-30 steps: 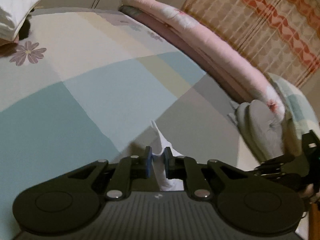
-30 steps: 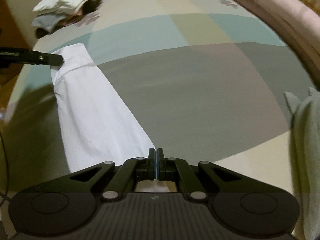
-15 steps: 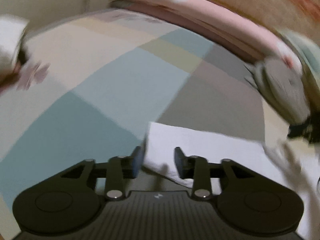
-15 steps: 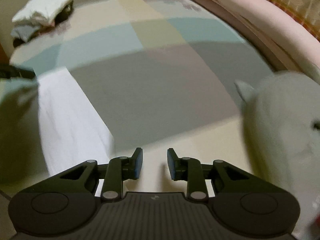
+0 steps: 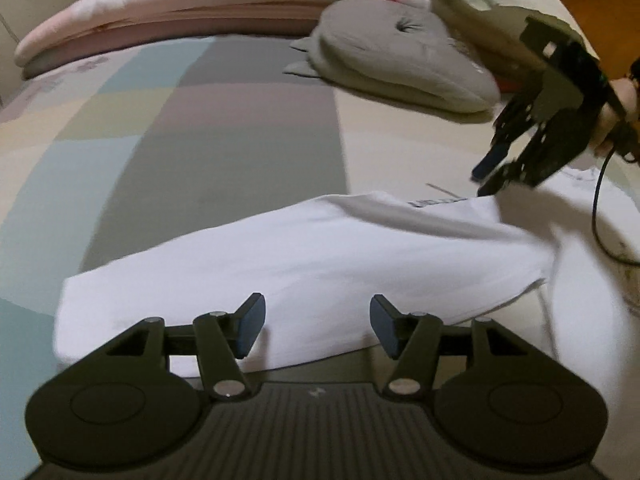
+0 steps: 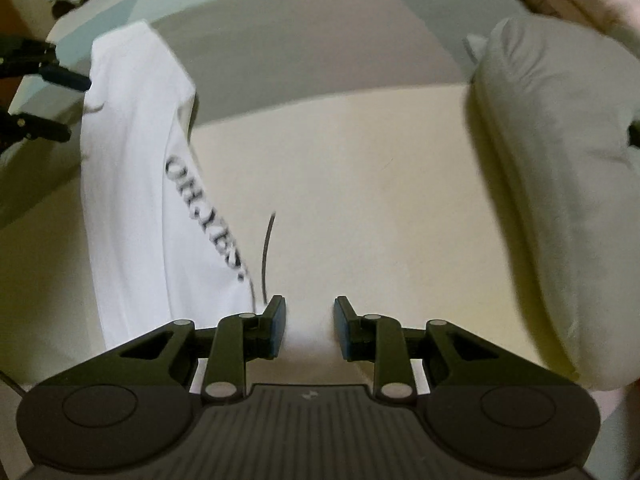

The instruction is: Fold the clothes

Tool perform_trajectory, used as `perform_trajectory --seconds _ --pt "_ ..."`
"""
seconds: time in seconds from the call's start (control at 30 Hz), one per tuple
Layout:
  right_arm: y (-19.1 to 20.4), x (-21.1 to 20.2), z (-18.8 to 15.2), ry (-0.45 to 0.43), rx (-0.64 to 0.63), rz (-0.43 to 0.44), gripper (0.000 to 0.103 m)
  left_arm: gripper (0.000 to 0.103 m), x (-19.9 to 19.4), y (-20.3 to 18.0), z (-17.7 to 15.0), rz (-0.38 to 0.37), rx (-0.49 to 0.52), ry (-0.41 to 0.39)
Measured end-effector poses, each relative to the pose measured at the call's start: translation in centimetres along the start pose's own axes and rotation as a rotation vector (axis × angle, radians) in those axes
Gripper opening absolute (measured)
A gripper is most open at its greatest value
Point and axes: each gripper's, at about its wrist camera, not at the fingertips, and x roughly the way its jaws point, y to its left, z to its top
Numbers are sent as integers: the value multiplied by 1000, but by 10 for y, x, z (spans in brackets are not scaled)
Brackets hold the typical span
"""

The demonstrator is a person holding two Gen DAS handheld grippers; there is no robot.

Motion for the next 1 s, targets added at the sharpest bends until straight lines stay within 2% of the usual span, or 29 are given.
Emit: perform_trajectory --seconds 0.27,0.3,0.33,0.37,0.4,0.47,0.5,0.53,0.6,0.67,0.73,0.87,0.9,0.93,1.0 --pt "9 9 -11 -21 -71 -65 34 59 11 -12 5 -21 -6 13" --pt "10 10 -12 -25 -80 -74 39 60 12 -13 7 -23 -2 11" --pt "11 11 -14 -28 -89 -83 58 60 14 -13 9 -24 2 10" --pt "12 12 -15 -32 -98 -93 68 60 15 -15 10 -24 5 12" --pt "12 13 -16 -35 -106 -102 68 60 17 -17 11 -24 8 13" --pt "0 15 -15 -14 -15 -51 64 60 19 -18 12 -25 10 14" --pt "-1 14 -15 -9 -8 -35 55 60 19 -19 12 -27 11 13" --pt "2 13 -16 -9 -22 -24 38 60 20 -20 12 -28 11 12" --pt "9 11 -18 -9 -34 -12 15 60 22 -20 12 -29 3 19" --pt "14 10 -17 -23 -44 -51 6 60 23 -22 12 -29 4 18" --pt "16 8 -17 -50 -41 -108 5 60 22 -22 13 -29 6 11" --pt "-5 -1 -19 -127 147 -243 5 60 22 -18 17 -20 -3 2" --pt "-9 -2 -20 -130 185 -251 5 60 23 -16 18 -11 -9 4" --pt "-12 -6 -21 -139 220 -239 10 60 24 -14 19 -2 -14 7" --pt "-14 -16 -23 -193 266 -183 12 60 28 -9 19 11 -19 19"
